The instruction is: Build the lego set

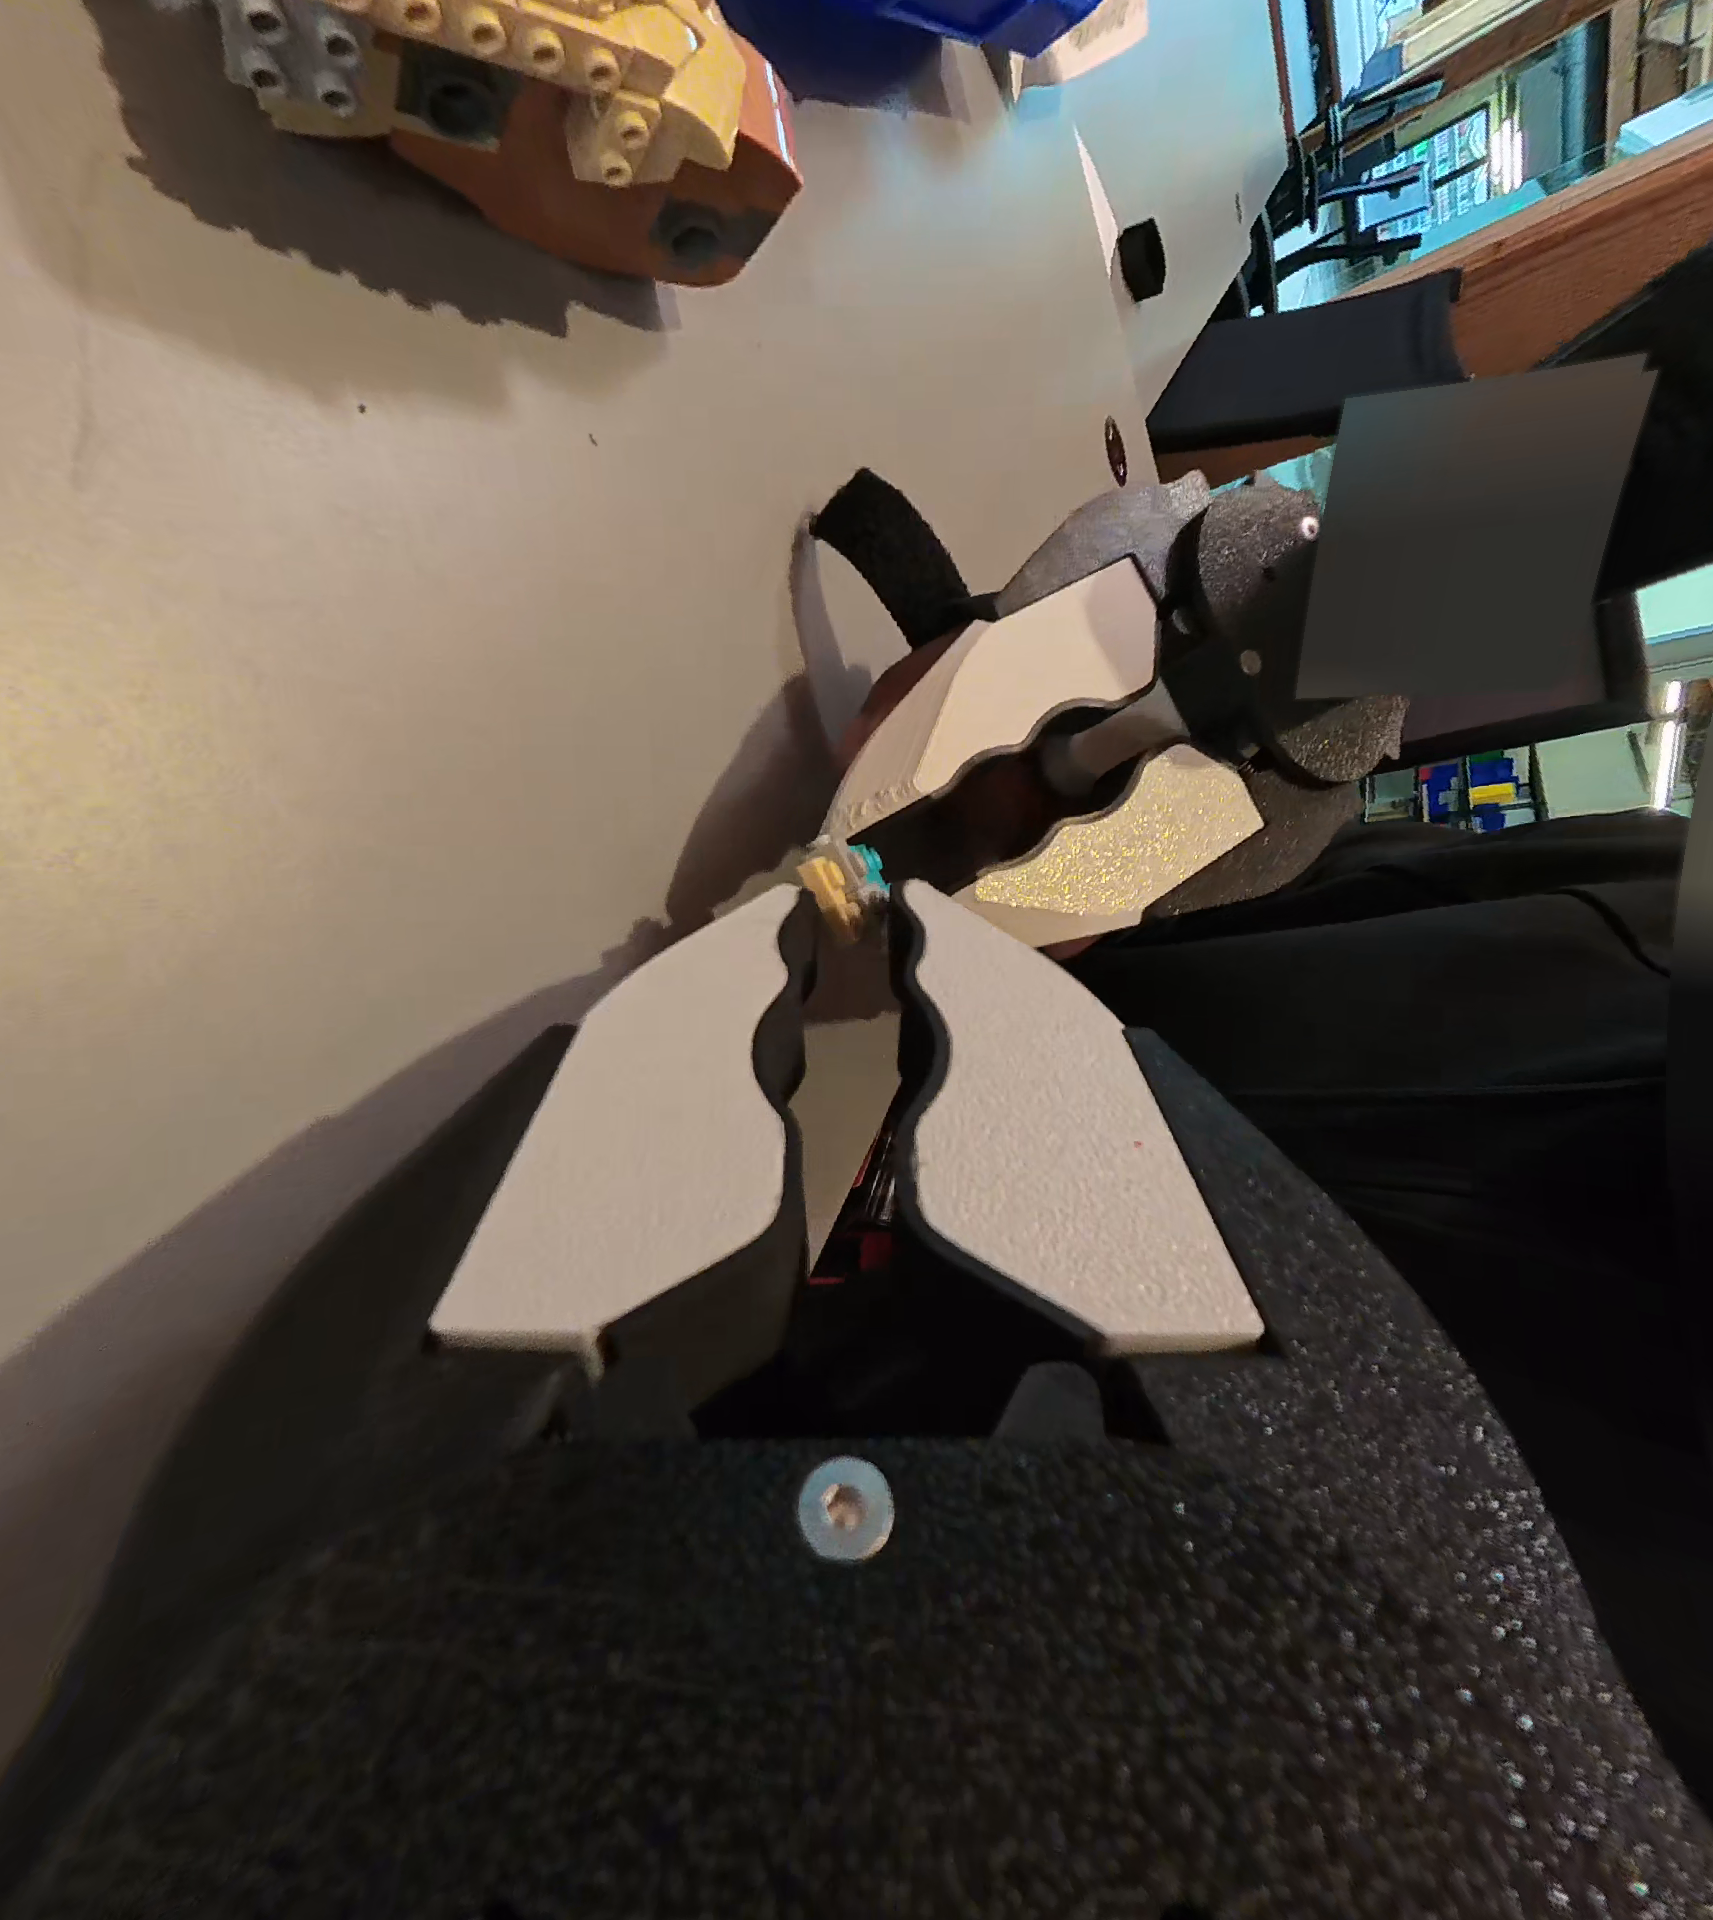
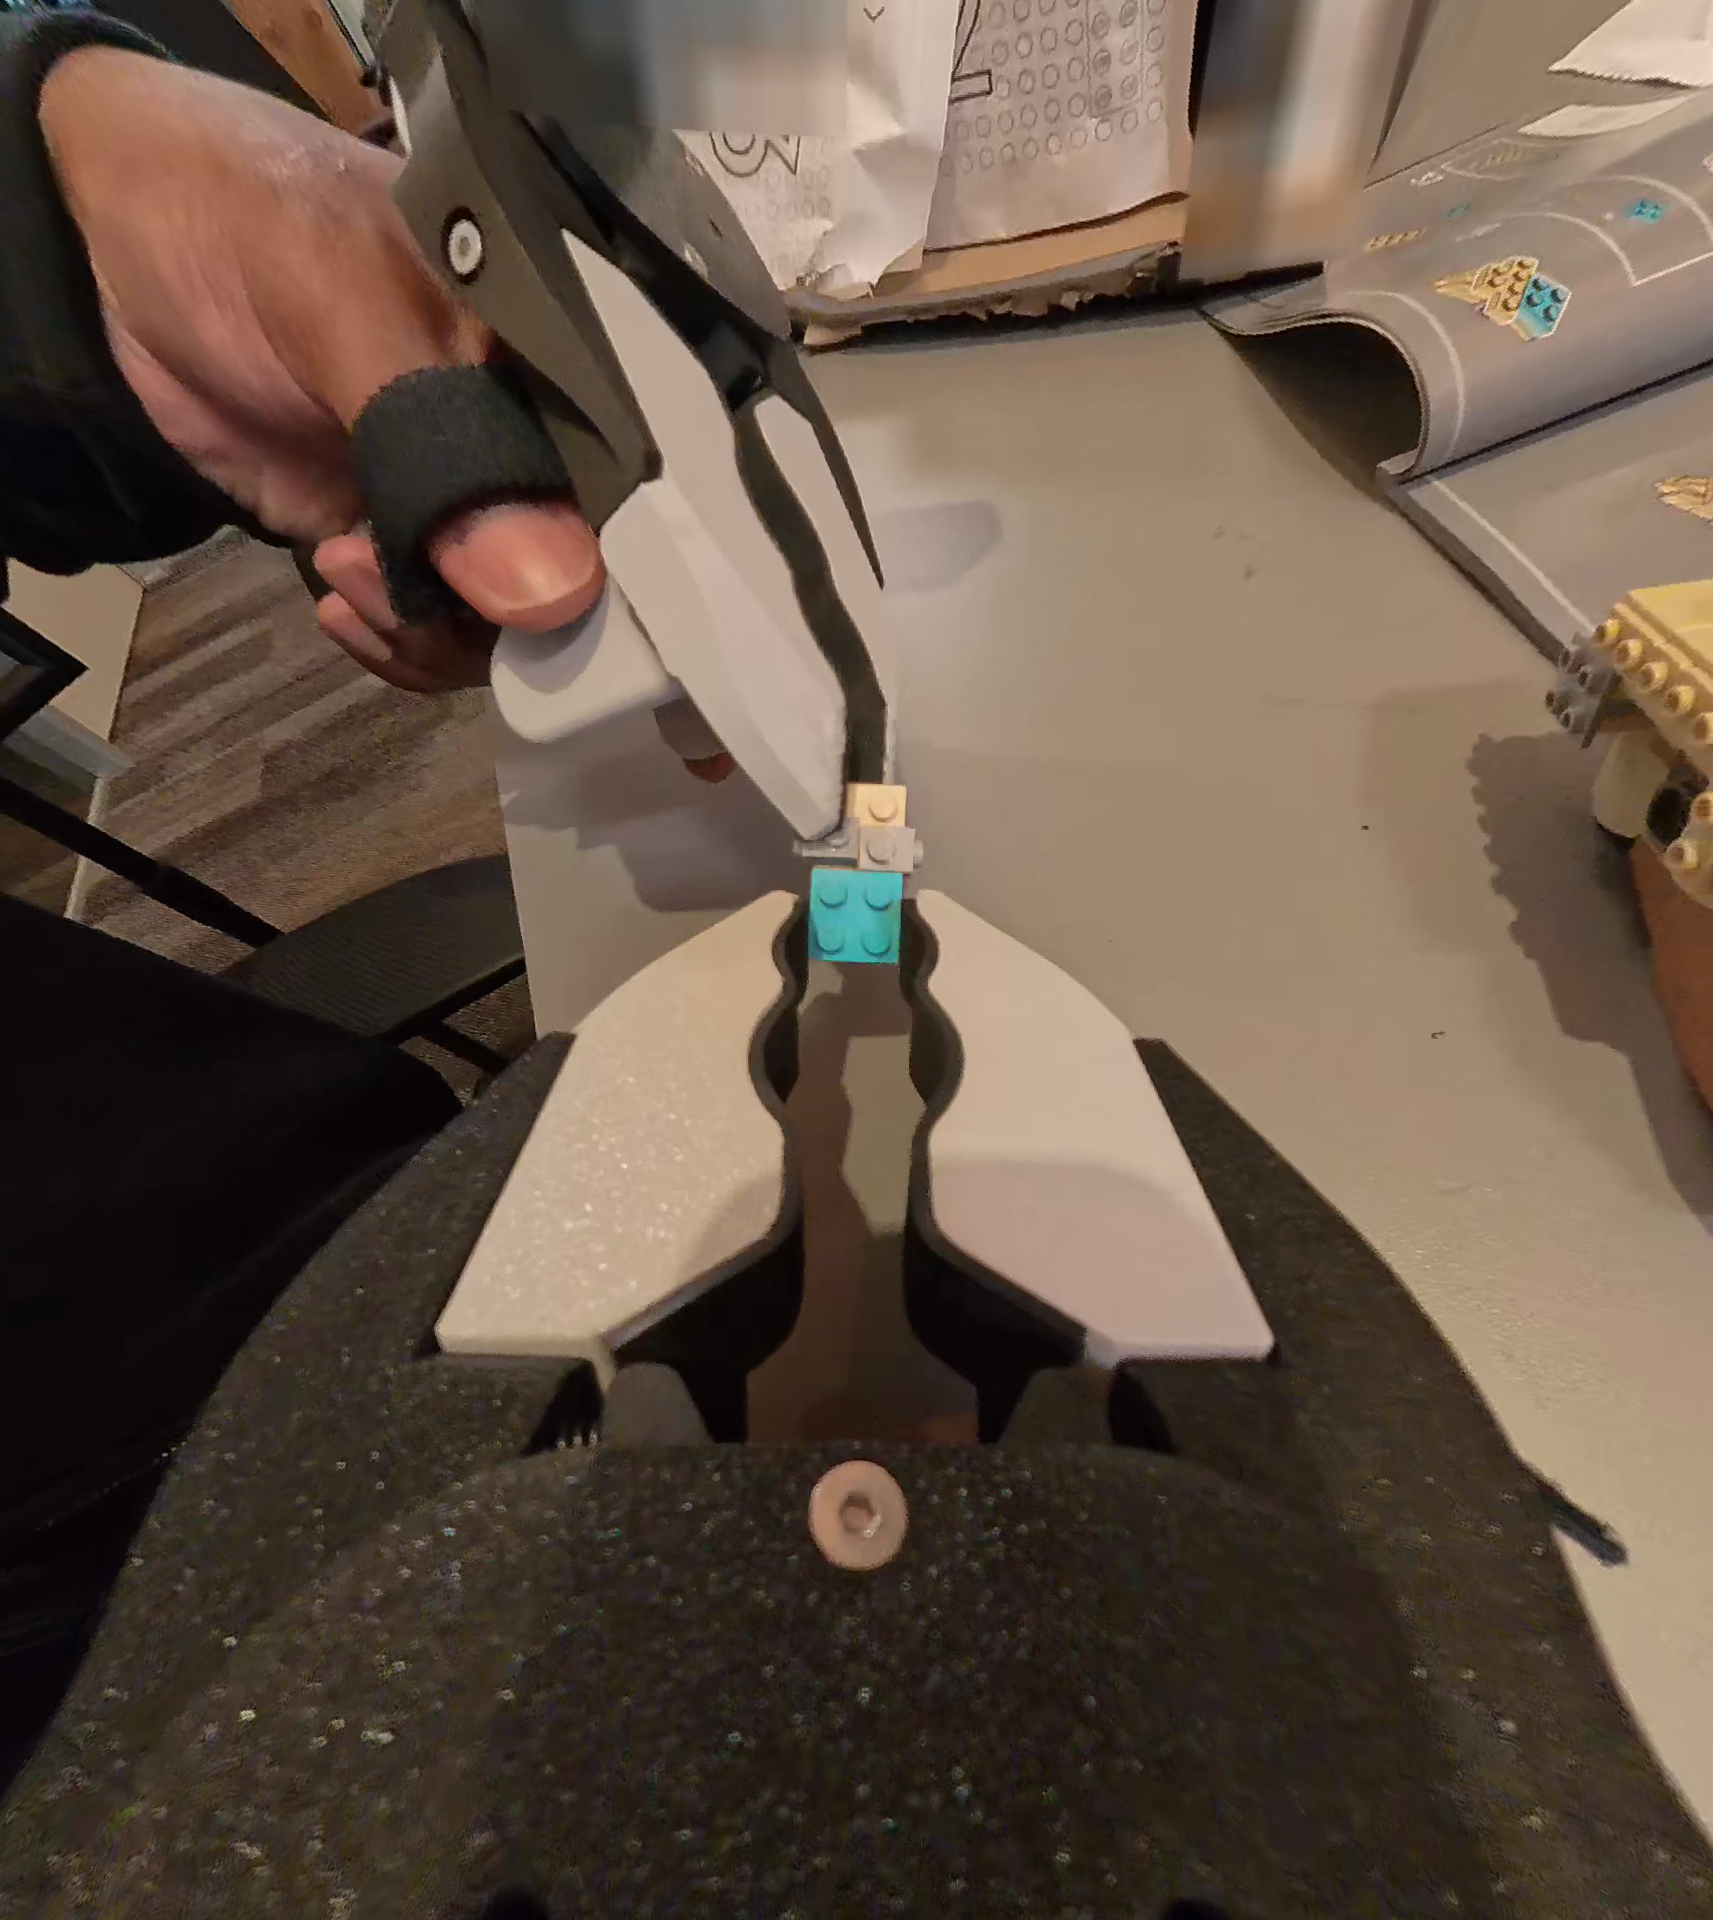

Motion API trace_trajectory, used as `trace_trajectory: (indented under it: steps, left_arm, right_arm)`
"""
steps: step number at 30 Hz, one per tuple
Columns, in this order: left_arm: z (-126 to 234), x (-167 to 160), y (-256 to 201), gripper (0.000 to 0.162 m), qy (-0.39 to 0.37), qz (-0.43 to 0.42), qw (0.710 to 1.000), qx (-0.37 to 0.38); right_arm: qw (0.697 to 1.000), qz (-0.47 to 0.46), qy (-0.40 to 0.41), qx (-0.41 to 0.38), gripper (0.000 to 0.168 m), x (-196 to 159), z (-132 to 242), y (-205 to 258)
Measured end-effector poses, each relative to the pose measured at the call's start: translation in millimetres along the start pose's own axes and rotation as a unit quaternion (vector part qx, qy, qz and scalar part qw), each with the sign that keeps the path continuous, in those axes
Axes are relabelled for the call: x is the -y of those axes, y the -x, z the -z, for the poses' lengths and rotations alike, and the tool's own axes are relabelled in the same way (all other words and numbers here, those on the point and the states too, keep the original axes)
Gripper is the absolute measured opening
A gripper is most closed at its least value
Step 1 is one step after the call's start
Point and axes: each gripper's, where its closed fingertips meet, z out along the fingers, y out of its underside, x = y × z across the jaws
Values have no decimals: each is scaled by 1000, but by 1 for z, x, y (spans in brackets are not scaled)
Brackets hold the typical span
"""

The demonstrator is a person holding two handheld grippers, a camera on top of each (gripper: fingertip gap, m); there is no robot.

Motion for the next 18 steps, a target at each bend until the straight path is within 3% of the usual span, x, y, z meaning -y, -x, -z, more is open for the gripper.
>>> trace_trajectory:
  steps: [18]
  left_arm:
    - [-1,-5,3,14,-7,-54,998,36]
  right_arm:
    - [1000,10,6,-7,16,-2,-2,1]
